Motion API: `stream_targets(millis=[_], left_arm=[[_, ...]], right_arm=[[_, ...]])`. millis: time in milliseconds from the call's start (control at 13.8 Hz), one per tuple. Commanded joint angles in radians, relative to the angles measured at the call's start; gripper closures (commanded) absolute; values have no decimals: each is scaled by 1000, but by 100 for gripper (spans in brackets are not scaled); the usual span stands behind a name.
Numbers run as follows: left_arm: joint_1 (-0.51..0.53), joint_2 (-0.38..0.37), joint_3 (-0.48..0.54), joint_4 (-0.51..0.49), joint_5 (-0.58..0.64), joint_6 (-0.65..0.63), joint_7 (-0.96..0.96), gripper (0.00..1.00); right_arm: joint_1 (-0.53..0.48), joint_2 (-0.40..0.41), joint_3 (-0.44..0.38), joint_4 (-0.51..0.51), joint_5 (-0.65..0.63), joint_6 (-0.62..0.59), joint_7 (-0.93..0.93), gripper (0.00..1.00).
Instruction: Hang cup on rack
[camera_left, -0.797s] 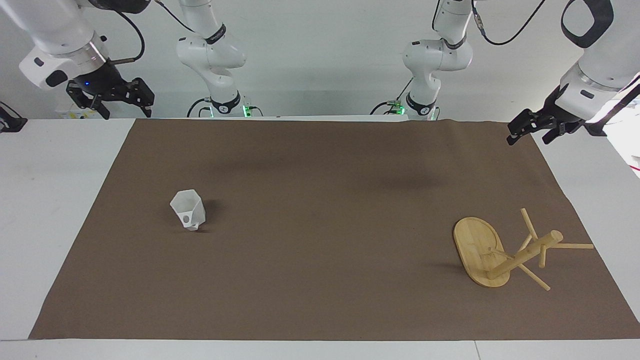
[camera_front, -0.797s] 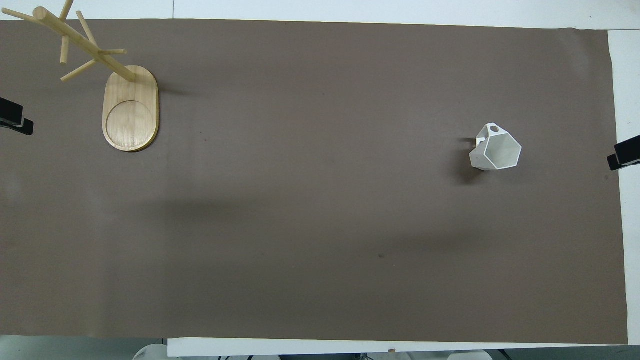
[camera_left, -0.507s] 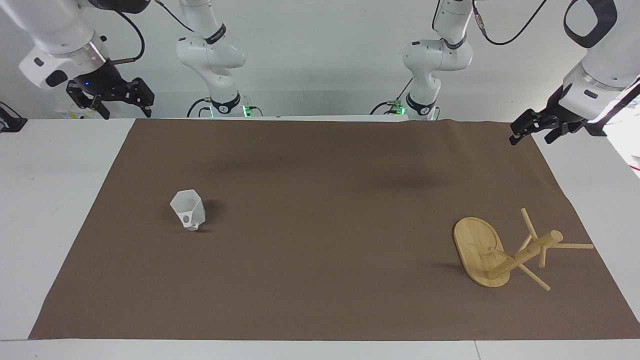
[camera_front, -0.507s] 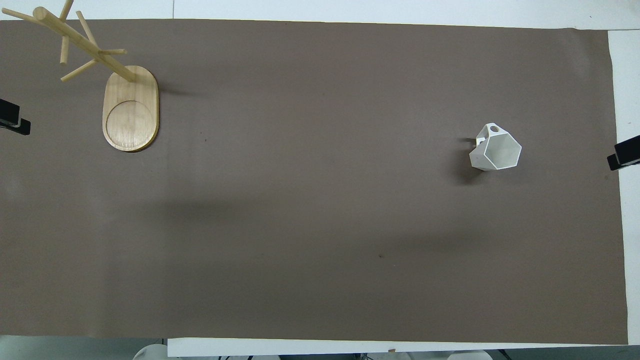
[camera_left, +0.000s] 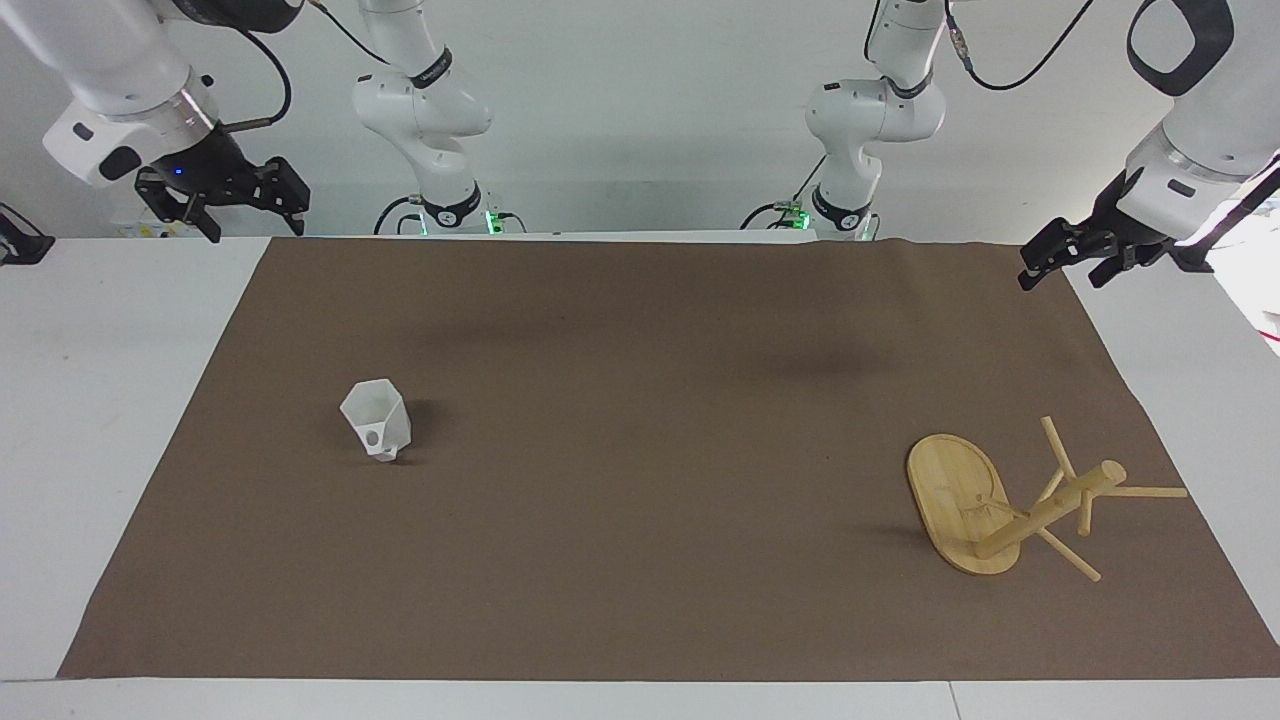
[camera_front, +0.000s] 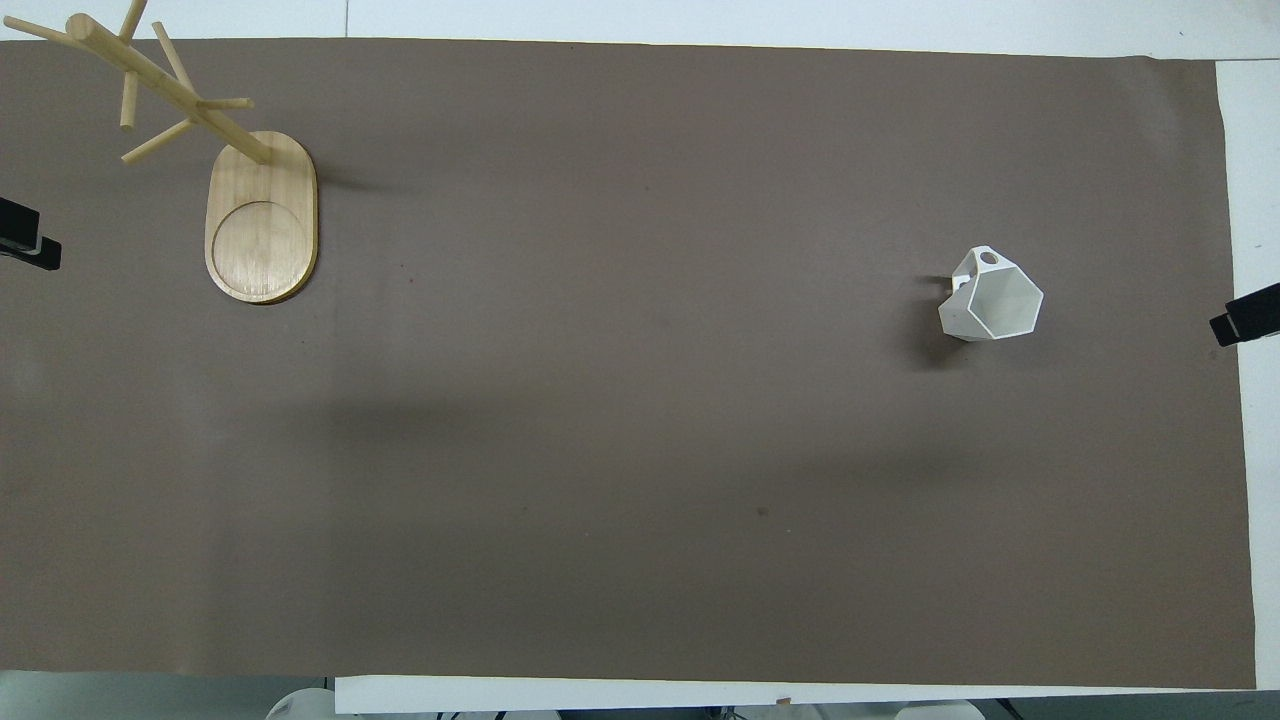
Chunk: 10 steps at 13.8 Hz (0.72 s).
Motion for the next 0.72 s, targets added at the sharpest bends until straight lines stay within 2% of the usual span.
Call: stream_targets(millis=[0,217,362,507,652], left_arm=[[-1,-24,-1,-29,19,8,0,0],[-1,-24,-1,-29,19,8,0,0],[-1,-24,-1,-29,19,8,0,0],[-1,-24,-1,-29,19,8,0,0],[-1,-24,-1,-29,19,8,0,0]], right_arm=[[-130,36,2,-50,159,85,-351,1],[-277,203,2,-36,413,151,-828,1],[-355,326,2,-34,607,153,-1088,0],[-420,464,10,-24,750,128,-1313,0],[-463,605,14,-10,882,44,-1506,0]])
